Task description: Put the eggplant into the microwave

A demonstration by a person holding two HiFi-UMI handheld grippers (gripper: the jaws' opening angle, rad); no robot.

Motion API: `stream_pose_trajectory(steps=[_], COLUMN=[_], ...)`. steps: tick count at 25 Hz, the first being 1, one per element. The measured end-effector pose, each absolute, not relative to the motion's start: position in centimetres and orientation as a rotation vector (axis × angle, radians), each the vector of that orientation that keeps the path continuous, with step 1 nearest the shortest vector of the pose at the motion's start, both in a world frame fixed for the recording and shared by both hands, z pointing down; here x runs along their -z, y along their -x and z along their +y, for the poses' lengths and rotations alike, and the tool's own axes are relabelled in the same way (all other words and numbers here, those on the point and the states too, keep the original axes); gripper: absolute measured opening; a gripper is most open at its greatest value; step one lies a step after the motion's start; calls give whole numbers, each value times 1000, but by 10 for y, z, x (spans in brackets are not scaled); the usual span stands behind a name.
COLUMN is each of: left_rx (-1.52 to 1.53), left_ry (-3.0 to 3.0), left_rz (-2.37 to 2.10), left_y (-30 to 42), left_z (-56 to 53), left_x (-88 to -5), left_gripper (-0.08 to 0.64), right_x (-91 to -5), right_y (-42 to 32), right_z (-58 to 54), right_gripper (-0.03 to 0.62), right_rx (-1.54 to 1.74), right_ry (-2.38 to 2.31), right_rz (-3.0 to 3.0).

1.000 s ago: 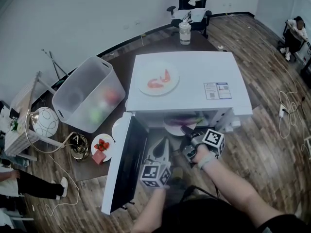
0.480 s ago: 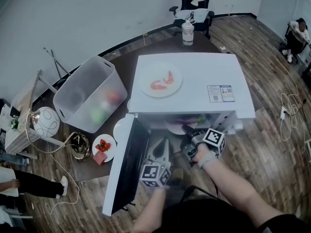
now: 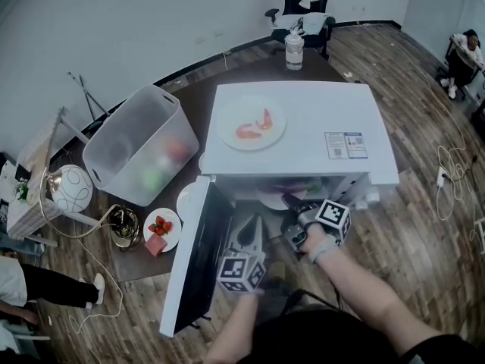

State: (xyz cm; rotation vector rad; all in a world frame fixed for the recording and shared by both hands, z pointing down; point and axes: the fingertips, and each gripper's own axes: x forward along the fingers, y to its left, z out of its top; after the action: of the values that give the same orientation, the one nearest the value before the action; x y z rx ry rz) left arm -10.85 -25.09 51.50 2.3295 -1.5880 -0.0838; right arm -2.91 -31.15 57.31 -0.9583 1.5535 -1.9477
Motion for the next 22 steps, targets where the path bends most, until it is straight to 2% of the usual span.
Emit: stream_pose_trajectory(steps=[5,7,18,19,22], left_rx=[90,92,90,91,92], left_ry=[-2326,-2326,-2316,-2315,-2315], left_rz=[-1583,-1582,-1589,-1588,-1580], left_y=[108,108,111,110,107], left_z=[-250,-250,-250,-250,-249], left_x=[-515,-515,-516,-516,-516], left_gripper=[0,0,0,0,0], right_x=[-572,-571,-567,-565,-564], right_y=[30,34,40,41,43], right_z=[-310,-309,-298,-297,-294], right_gripper=[64,91,92,120,129], right_rx=[1937,1938,1941,1940,1941], right_ry=[950,934,885,879,867], right_rz=[1595,1607,1711,1724,1758])
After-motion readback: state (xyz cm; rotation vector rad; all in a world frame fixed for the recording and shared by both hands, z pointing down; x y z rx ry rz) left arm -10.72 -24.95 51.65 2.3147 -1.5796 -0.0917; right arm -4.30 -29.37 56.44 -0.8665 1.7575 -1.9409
